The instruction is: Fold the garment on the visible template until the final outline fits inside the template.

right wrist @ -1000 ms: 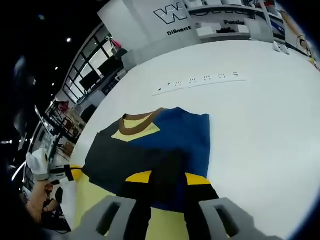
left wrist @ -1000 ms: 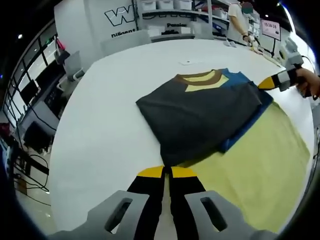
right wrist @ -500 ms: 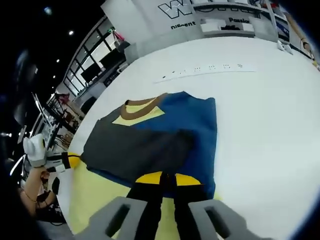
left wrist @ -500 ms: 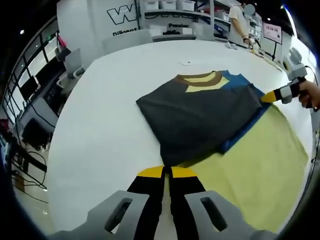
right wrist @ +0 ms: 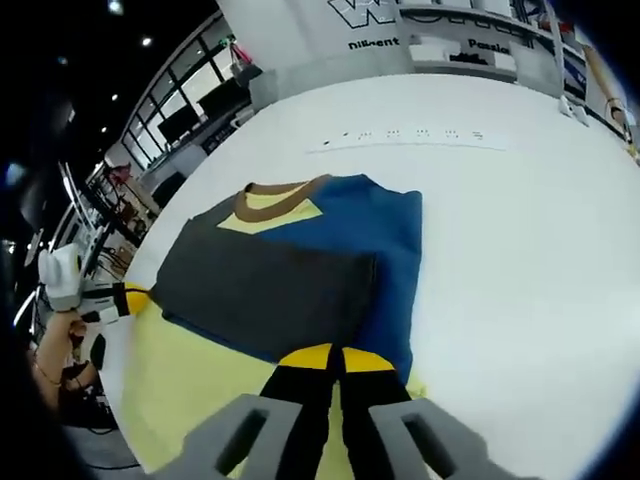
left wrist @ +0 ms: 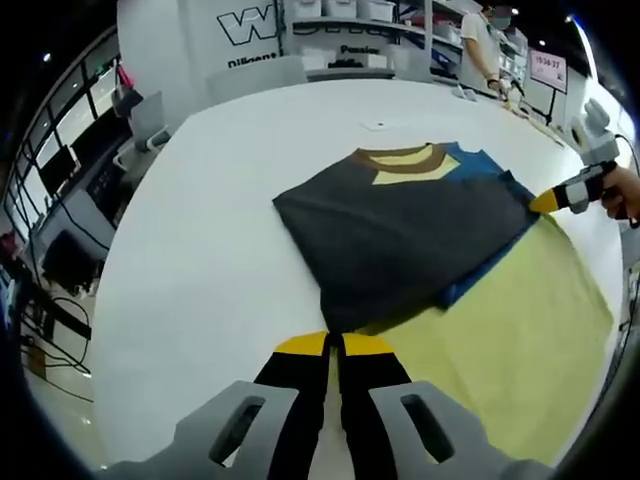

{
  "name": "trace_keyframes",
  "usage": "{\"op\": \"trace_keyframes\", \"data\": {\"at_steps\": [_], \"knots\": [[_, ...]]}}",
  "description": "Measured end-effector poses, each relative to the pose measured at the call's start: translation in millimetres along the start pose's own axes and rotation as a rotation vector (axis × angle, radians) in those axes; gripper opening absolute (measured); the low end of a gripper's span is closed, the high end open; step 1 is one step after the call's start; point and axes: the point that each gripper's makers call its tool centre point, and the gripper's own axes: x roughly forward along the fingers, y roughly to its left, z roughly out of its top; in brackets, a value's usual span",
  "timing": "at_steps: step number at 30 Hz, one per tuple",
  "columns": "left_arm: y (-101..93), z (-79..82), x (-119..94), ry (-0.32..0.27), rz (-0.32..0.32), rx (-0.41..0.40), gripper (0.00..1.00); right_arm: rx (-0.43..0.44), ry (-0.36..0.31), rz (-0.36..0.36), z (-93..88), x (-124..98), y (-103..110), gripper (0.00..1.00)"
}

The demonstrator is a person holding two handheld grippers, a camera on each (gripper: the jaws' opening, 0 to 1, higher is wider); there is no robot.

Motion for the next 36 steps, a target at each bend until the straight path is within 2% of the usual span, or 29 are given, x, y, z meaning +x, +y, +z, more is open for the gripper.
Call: {"op": "trace_keyframes", "data": {"at_steps": [8,11,13,15,19,22,28,33,36], "knots": [[0.9,-0.5,-0.2,0.003,-0.018,-0.01,0.04,-0.068,0.02,-0.047,-3.2,1.7,-2.1,0.0],[1.5,-0.7,-0.1,0.001,-0.016,-0.018,0.05,-0.062,0.018,-0.045,-3.5,1.5,-2.7,0.0],[2.5,-0.8,-0.4,-0.001,-0.014,-0.062,0.05,-0.057,0.015,-0.039,-3.2,1.4,-2.5,0.0],[3.2,-0.6,-1.3,-0.01,-0.011,-0.049,0.08,-0.074,-0.005,-0.032,-0.4,-1.0,-2.7,0.0],[3.3,-1.8,-6.9,-0.015,-0.008,-0.054,0.17,-0.048,-0.087,-0.005,11.6,-7.3,-0.4,0.14],[-0.1,-0.3,-11.5,-0.029,-0.028,-0.078,0.28,-0.087,-0.157,0.016,19.4,-16.7,7.7,0.27],[-7.8,3.3,-22.1,-0.061,-0.061,-0.091,0.46,-0.087,-0.194,0.038,22.4,-32.0,17.3,0.48],[-17.1,1.9,-32.9,-0.071,-0.083,-0.095,0.61,-0.076,-0.219,0.05,20.1,-43.1,24.0,0.57],[-24.9,-2.0,-39.3,-0.063,-0.093,-0.067,0.69,-0.082,-0.225,0.059,13.8,-50.5,30.1,0.63]]}}
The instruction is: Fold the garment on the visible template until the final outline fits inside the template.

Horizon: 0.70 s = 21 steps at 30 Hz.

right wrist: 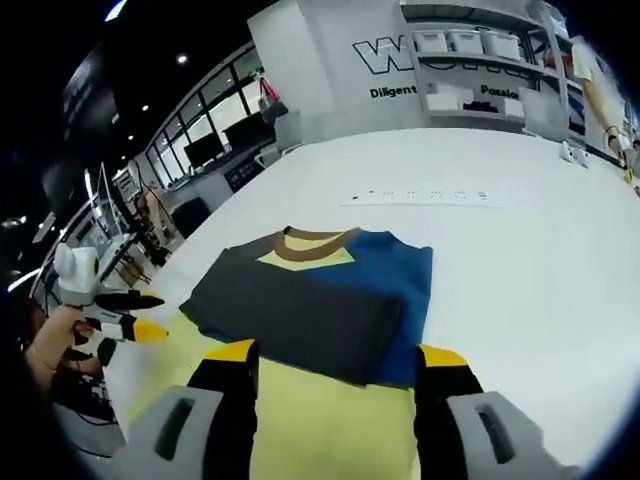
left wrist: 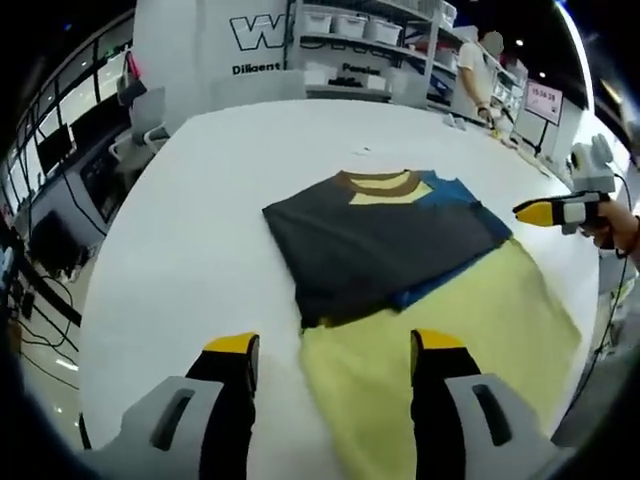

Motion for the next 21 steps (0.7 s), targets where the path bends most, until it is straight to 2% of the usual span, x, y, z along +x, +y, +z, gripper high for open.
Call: {"op": "trace_keyframes", "data": {"at_steps": [3,10,15,19,21], "knots": [[-5.6,-0.1,-6.2,-0.018,-0.012,0.015,0.75,-0.003,-0.013,0.02,-4.4,-8.2,8.3,0.68],[-9.4,-7.6,-18.1,-0.013,-0.02,0.016,0.9,-0.026,-0.005,0.037,-20.3,-22.9,16.6,0.81],[-14.1,-15.7,-26.5,-0.001,-0.043,0.011,0.91,-0.041,0.018,0.056,-34.8,-35.1,23.7,0.86],[-19.0,-21.2,-37.3,-0.012,-0.048,0.007,0.87,-0.023,0.026,0.063,-43.3,-43.6,27.4,0.88],[-20.5,-24.3,-40.3,-0.011,-0.048,0.01,0.88,-0.023,0.025,0.064,-46.0,-48.5,29.3,0.89]]}}
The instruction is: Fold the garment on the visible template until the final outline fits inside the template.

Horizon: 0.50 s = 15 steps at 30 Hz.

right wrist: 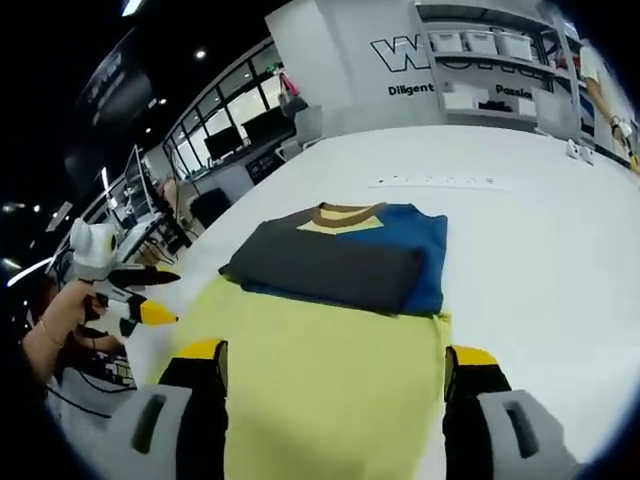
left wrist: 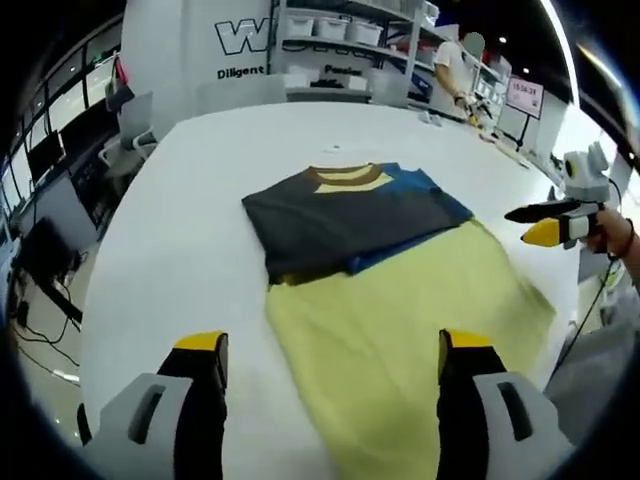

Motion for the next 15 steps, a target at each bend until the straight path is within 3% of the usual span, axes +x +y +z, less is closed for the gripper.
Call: {"op": "trace_keyframes", "data": {"at_steps": [15], "knots": [[-9.1,-31.8,-26.5,0.052,-0.019,-0.014,0.87,-0.053,0.081,0.019,-48.5,-37.9,6.7,0.89]]}}
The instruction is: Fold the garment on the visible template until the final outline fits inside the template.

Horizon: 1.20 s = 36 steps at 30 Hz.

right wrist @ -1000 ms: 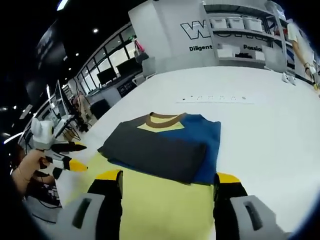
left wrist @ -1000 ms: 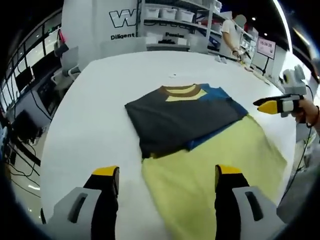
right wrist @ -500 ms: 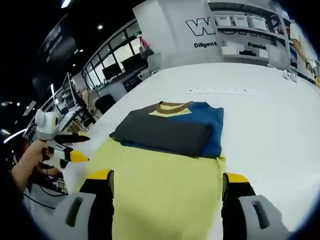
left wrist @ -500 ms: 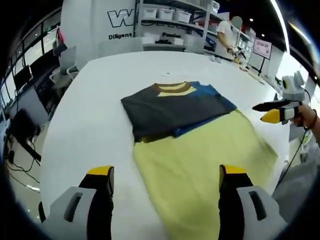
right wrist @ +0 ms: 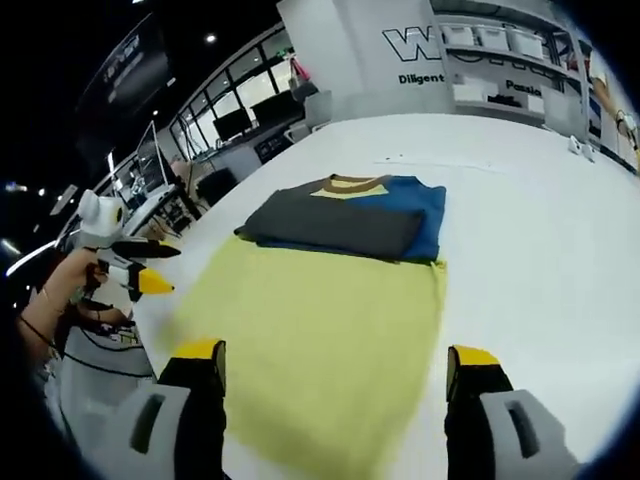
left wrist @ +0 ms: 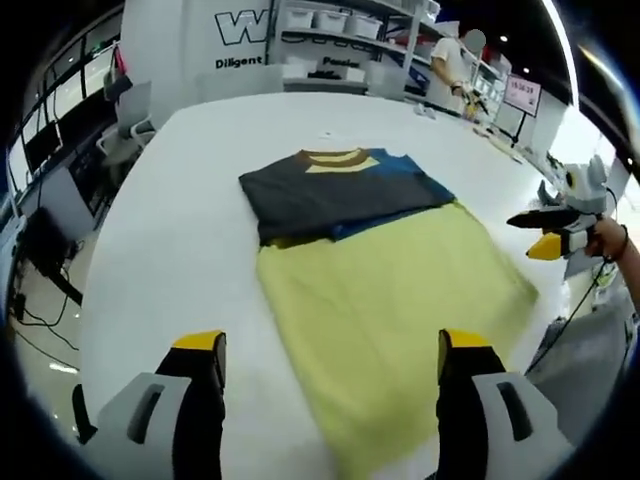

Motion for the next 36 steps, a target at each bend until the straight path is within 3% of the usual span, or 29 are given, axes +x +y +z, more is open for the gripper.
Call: {"op": "trace_keyframes", "data": {"at_steps": [2,14,21,26,36], "knots": [[-3.9,-8.9,-1.3,0.02,-0.004,0.028,0.85,-0.012,0.013,0.0,-7.1,-2.7,1.1,0.89],[-16.1,-39.3,-13.3,0.067,-0.028,-0.01,0.78,-0.022,0.064,-0.011,-43.6,-15.4,1.9,0.84],[-22.9,-63.6,-16.3,0.136,-0.035,-0.071,0.77,-0.025,0.128,-0.023,-69.7,-19.3,1.6,0.77],[-26.2,-74.9,-16.8,0.161,-0.044,-0.099,0.73,-0.029,0.148,-0.042,-76.3,-21.6,-1.0,0.72],[-34.8,-94.1,-18.4,0.207,-0.057,-0.159,0.55,-0.024,0.173,-0.088,-84.5,-23.7,-10.2,0.59]]}}
